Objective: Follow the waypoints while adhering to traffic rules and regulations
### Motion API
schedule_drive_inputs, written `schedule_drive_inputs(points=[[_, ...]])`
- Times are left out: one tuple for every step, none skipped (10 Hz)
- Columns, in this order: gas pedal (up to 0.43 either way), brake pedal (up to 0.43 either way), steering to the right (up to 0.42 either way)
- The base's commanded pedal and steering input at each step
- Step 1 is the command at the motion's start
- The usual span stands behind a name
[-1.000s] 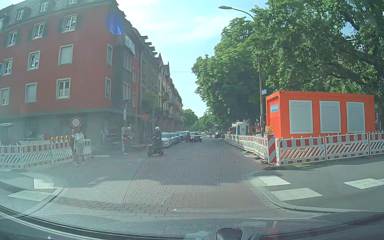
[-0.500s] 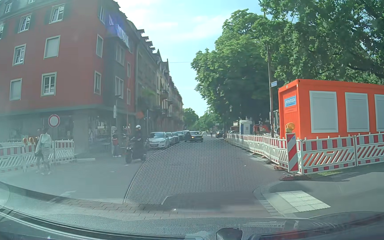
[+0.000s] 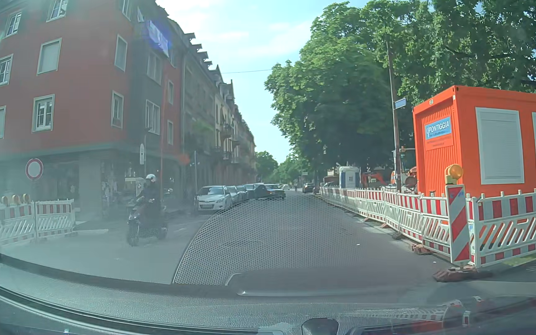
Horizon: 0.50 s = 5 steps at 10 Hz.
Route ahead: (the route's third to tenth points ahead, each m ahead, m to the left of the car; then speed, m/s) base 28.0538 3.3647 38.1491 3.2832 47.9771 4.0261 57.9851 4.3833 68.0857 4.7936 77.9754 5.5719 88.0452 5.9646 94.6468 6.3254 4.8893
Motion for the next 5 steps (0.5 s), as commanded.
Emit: schedule_drive_inputs(points=[[0.039, 0.000, -0.001], [0.039, 0.000, 0.002], [0.047, 0.000, 0.003], [0.047, 0.000, 0.003], [0.067, 0.000, 0.002]])
